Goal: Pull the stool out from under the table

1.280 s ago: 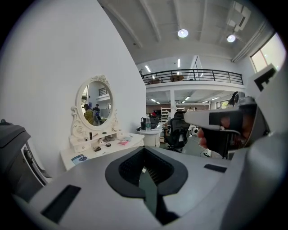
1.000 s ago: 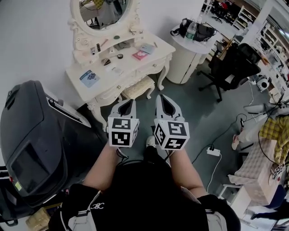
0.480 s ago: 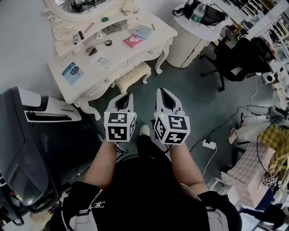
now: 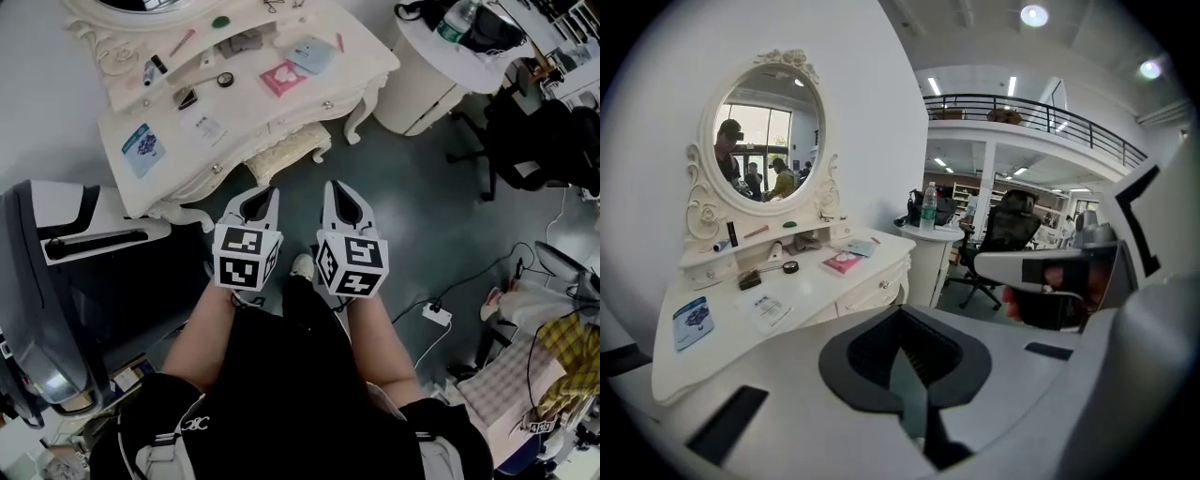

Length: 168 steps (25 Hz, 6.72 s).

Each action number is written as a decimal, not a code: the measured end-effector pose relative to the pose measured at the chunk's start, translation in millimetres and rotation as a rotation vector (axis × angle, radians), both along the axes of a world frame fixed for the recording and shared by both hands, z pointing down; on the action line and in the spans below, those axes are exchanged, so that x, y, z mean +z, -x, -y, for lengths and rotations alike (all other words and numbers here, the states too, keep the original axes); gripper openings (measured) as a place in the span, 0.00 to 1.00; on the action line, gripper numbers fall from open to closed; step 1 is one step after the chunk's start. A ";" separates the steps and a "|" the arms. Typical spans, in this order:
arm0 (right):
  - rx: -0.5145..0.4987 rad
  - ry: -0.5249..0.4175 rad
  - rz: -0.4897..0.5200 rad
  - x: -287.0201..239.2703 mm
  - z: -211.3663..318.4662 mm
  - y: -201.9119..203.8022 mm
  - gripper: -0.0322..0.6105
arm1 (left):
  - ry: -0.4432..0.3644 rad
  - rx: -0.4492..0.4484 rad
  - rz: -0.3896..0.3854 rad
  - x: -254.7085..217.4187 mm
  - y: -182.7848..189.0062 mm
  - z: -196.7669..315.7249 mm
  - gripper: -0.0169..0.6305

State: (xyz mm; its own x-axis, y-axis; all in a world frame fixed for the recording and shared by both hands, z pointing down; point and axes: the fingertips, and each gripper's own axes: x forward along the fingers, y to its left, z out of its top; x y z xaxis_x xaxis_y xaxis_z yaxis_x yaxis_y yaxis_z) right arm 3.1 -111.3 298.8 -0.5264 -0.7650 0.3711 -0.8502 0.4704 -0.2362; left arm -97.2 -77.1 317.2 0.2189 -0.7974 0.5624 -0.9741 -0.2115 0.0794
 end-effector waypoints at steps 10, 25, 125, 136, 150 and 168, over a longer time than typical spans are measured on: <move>0.020 0.128 0.070 83.9 38.5 -10.1 0.06 | 0.113 0.044 0.103 66.0 -4.8 40.7 0.03; 0.012 0.251 0.047 288.6 100.1 32.1 0.06 | 0.280 0.100 0.095 272.2 11.1 105.4 0.03; 0.453 0.867 0.716 543.9 0.0 -73.3 0.42 | 0.496 0.559 0.251 446.1 -56.5 72.9 0.03; 0.499 0.888 0.719 543.7 -31.4 -108.0 0.42 | 0.519 0.637 0.273 452.9 -83.3 55.6 0.03; 0.501 0.786 0.260 509.1 -35.7 -152.0 0.07 | 0.519 0.563 0.241 446.4 -95.1 70.1 0.03; 0.530 0.534 -0.018 354.9 -31.5 -158.9 0.06 | 0.449 0.491 0.121 298.7 -136.9 71.0 0.03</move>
